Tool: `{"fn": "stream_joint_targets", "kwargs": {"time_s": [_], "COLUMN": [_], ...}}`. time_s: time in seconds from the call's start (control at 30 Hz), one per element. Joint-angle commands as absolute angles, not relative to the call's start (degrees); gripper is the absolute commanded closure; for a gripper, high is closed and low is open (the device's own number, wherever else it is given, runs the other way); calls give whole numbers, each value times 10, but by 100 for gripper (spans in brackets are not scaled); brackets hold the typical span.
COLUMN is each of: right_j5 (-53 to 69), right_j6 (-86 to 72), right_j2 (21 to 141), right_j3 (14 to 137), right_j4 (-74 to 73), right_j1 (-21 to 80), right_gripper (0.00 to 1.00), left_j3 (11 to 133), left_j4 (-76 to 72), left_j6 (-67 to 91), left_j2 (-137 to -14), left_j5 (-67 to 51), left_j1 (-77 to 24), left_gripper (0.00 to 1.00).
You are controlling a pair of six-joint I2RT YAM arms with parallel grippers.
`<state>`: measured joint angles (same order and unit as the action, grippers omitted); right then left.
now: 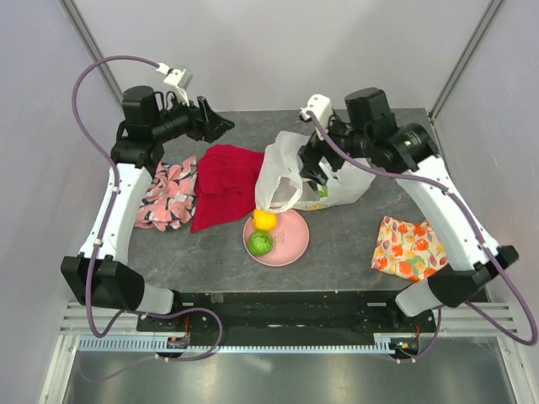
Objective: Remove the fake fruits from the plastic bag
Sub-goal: Adjust the plastic bag at the center of the board.
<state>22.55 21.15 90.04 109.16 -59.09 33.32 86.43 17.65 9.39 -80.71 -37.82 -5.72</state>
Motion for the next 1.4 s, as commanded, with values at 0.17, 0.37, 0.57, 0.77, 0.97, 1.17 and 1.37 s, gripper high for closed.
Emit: {"fn": "stream_joint_targets", "kwargs": {"time_s": [0.17, 0.37, 0.57, 0.77, 0.97, 1.17, 1.37], "right_j5": [39, 4, 14, 21, 5, -53, 15], "right_j6": [137, 121, 114, 119, 148, 198, 213], "right_j2": [965, 1010, 1015, 1018, 923, 714, 714], "right_j3": [1020, 1056, 1019, 1027, 913, 695, 906], "right_j4": [-538, -541, -535, -544, -571, -620, -665], "right_j1": [287, 272, 265, 252, 211, 197, 196], "right_gripper": [2, 2, 16, 51, 71, 67, 17], "left_j3": [772, 739, 670, 657, 720, 745, 770], "left_j4": [251, 250, 188, 129, 146, 120, 77], "left_j6": [-61, -146, -142, -100, -49, 113, 171], "left_j2": [-828, -845, -838, -877, -896, -865, -878], "left_j5": [-423, -351, -356, -344, -337, -412, -495], "left_j1": [-244, -325, -345, -371, -346, -276, -275], "left_gripper": [16, 15, 13, 19, 98, 99, 98]}}
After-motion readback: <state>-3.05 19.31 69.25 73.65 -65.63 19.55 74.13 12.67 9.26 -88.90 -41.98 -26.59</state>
